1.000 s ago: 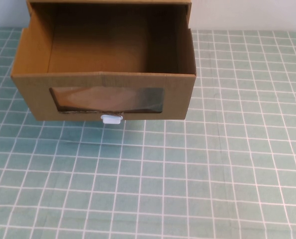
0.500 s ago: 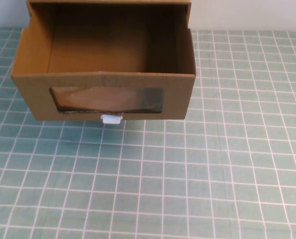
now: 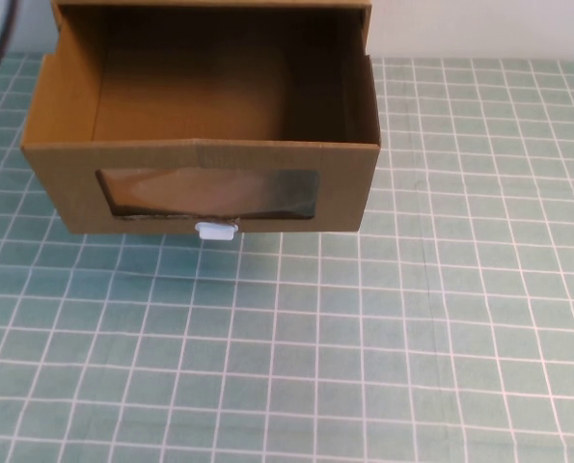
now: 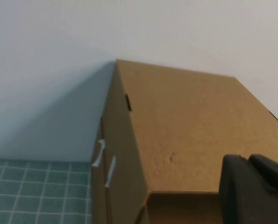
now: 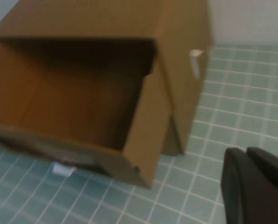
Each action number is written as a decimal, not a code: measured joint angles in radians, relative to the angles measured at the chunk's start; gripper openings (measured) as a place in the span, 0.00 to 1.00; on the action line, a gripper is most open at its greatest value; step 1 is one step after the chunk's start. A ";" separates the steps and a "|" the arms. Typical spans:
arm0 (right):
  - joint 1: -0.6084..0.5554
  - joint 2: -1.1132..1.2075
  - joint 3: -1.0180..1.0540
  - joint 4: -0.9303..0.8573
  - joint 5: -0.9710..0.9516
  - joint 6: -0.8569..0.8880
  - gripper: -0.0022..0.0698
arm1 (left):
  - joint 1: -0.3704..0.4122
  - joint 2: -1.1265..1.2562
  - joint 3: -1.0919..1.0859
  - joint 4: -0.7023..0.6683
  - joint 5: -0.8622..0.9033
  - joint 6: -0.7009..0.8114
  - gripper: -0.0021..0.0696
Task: Close the shoe box
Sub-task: Press the shoe box with left arm, then close the shoe box with your right arm
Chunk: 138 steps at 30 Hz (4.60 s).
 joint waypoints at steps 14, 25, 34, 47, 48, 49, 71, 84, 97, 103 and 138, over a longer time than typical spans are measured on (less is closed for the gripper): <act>0.498 0.208 -0.001 -0.105 -0.044 -0.319 0.01 | 0.000 0.642 -0.634 -0.392 0.546 0.423 0.02; 0.910 0.394 -0.001 -1.039 -0.048 0.276 0.01 | 0.000 0.890 -0.863 -0.392 0.698 0.321 0.02; 0.935 0.644 -0.002 -1.266 -0.320 0.420 0.01 | 0.000 0.901 -0.868 -0.389 0.701 0.318 0.02; 0.921 0.851 -0.047 -2.013 -0.304 1.140 0.01 | 0.000 0.901 -0.869 -0.384 0.701 0.322 0.02; 0.911 0.861 -0.064 -2.019 -0.309 1.150 0.01 | 0.000 0.901 -0.869 -0.382 0.701 0.322 0.02; 0.899 0.875 -0.086 -2.025 -0.311 1.157 0.01 | 0.000 0.901 -0.869 -0.382 0.701 0.322 0.02; 0.748 1.041 -0.369 -2.017 -0.634 1.179 0.01 | 0.000 0.902 -0.869 -0.424 0.709 0.325 0.02; 0.864 0.949 -0.298 -1.345 -0.260 0.541 0.01 | 0.000 0.910 -0.869 -0.424 0.709 0.325 0.02; 0.897 0.972 -0.289 -1.640 -0.191 0.921 0.01 | 0.000 0.913 -0.869 -0.424 0.709 0.325 0.02; 0.895 1.034 -0.289 -1.919 -0.193 1.123 0.01 | 0.000 0.913 -0.869 -0.424 0.709 0.325 0.02; 0.650 1.120 -0.467 -1.804 -0.578 1.220 0.01 | 0.000 0.913 -0.871 -0.433 0.709 0.367 0.02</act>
